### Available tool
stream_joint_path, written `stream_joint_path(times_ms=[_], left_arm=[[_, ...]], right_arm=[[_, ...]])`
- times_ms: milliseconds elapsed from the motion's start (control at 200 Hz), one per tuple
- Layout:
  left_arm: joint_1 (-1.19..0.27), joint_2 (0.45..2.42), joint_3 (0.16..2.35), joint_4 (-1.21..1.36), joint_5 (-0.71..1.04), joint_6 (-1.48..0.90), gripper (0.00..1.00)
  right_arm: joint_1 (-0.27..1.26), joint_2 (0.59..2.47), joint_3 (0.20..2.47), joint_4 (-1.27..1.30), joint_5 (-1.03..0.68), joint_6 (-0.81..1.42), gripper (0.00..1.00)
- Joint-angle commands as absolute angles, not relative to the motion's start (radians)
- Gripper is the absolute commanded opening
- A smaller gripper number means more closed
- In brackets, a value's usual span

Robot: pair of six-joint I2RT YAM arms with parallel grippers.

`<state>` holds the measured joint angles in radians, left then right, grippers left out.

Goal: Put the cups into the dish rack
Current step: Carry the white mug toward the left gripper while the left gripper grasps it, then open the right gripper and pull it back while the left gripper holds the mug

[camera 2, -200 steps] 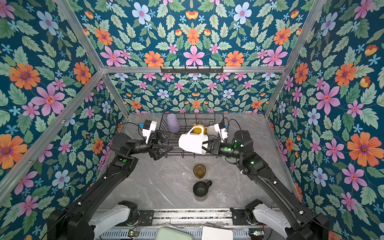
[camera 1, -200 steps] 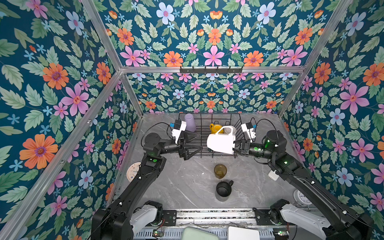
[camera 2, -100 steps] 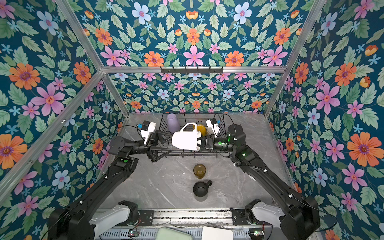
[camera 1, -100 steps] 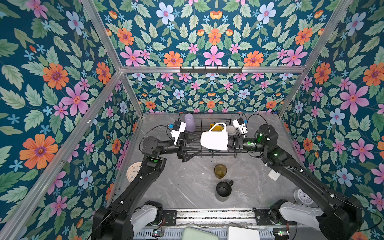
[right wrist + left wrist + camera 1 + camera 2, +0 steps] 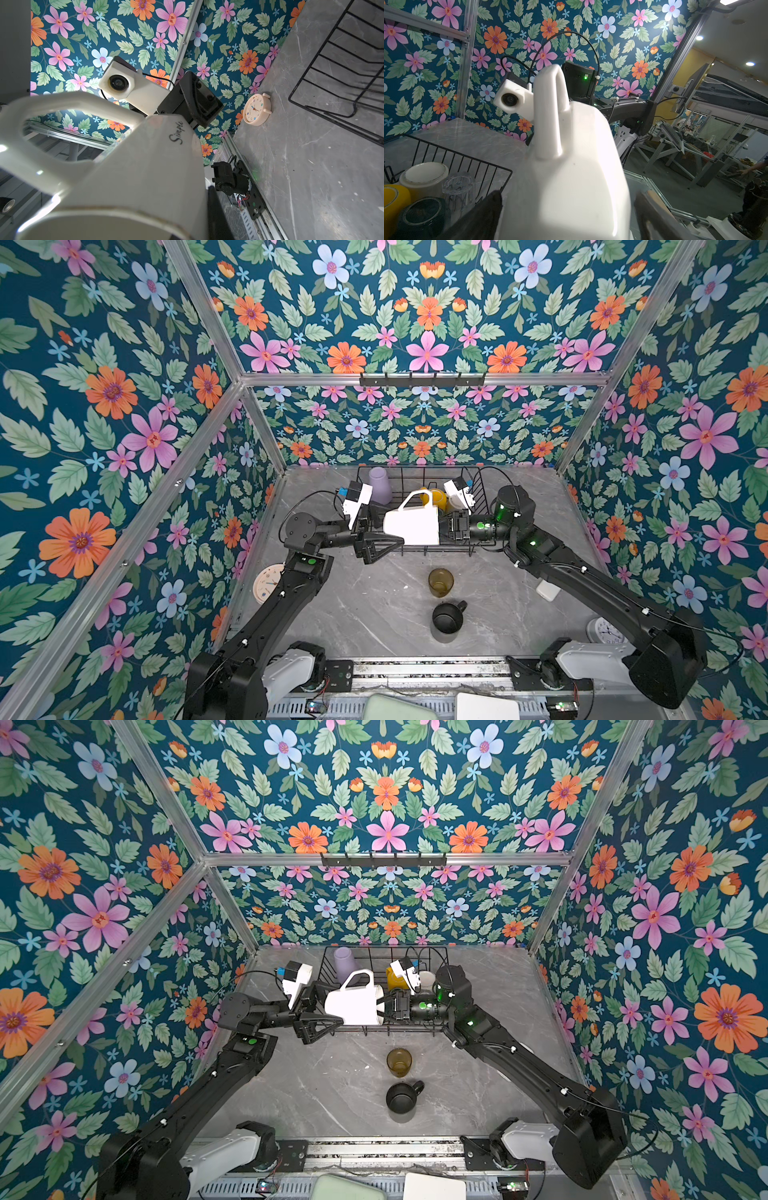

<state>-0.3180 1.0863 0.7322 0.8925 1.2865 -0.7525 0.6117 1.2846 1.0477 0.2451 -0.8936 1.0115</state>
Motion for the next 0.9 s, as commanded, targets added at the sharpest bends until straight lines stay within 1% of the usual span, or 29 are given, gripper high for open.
stream_joint_path(times_ms=[0, 330, 630, 820, 895], left_arm=[[-0.318, 1.086, 0.732, 0.937, 1.306, -0.762, 1.00], [-0.319, 1.101, 0.709, 1.065, 1.316, -0.857, 1.00], [-0.319, 1.133, 0.704, 1.196, 1.337, -0.953, 0.97], [-0.318, 1.155, 0.702, 1.288, 1.347, -1.024, 0.93], [-0.319, 1.161, 0.703, 1.316, 1.349, -1.047, 0.87]], right_arm=[[0.623, 1.307, 1.071, 0.368, -0.923, 1.025, 0.00], [0.646, 1.373, 1.108, 0.411, -0.933, 1.042, 0.00], [0.663, 1.407, 1.125, 0.428, -0.932, 1.046, 0.00], [0.668, 1.417, 1.131, 0.425, -0.935, 1.047, 0.00], [0.670, 1.417, 1.132, 0.419, -0.934, 1.044, 0.00]])
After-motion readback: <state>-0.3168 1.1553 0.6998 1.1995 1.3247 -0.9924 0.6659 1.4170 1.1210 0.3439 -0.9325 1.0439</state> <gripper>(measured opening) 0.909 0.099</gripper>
